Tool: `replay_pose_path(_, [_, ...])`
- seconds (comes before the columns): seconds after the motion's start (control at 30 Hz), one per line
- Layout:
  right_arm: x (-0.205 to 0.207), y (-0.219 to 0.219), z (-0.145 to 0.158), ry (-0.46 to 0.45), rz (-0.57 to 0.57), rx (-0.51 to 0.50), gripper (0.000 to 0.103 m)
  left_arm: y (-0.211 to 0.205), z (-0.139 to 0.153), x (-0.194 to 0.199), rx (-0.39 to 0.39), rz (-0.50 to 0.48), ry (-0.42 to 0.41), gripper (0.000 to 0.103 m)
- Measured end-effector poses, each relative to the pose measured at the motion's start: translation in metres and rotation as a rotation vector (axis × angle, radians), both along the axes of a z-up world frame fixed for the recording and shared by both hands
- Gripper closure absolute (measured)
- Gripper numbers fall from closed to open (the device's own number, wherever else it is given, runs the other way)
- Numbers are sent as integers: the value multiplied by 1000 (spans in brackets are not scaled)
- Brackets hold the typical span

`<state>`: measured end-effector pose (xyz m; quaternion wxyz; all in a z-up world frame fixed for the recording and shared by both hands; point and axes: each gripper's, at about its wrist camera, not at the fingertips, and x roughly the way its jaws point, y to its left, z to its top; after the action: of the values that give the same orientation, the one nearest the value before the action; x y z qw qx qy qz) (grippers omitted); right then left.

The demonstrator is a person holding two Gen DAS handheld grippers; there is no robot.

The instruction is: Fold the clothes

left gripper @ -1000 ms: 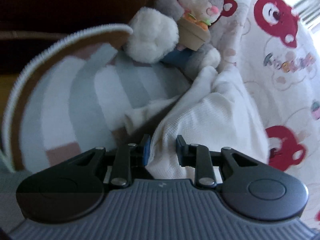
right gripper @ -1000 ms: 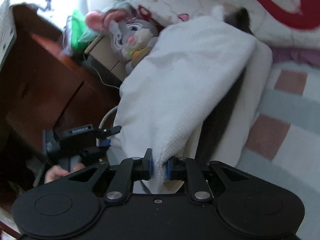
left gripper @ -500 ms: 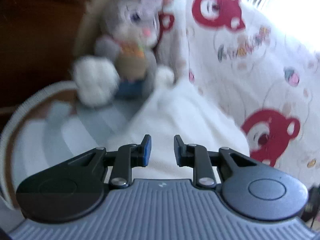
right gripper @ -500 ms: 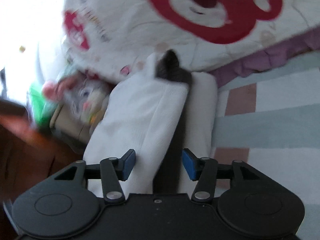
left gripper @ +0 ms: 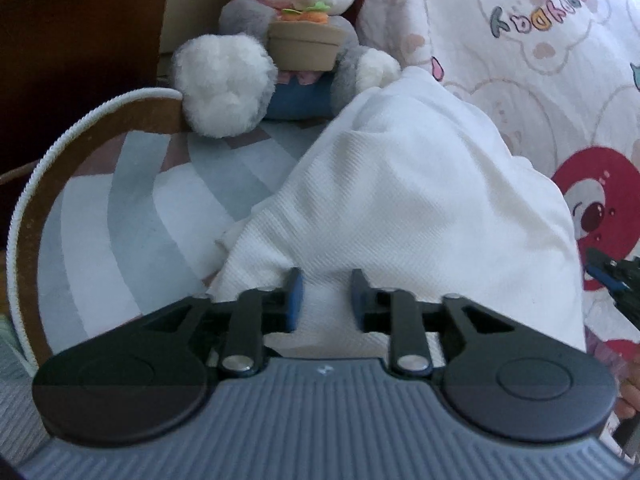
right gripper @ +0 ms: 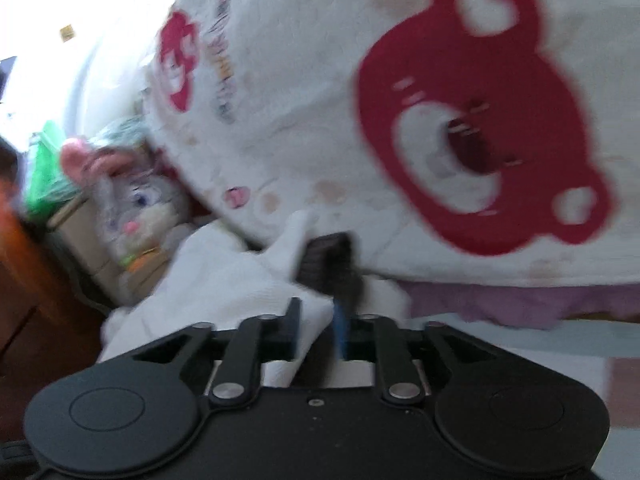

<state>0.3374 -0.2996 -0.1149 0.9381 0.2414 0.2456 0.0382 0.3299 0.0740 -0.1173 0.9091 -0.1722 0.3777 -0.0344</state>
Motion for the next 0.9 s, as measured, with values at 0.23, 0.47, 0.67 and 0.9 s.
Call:
replay_pose_path(0.23, [-71,-14,2,33,89,-63,68,-49,7,-22,187,-22,36,31])
replay_pose_path(0.47, [-127,-13,3,43,162,-156,68,-66,13,-60,267,32,38,30])
replay_pose_path(0.67, [-171,-2,6,18,233,-263,67,-85,13,-110,250,-37,104,22])
replay_pose_path(0.9, [-228,3,16,-28,255,-305,56,-143,38,-172,326,-123,70,7])
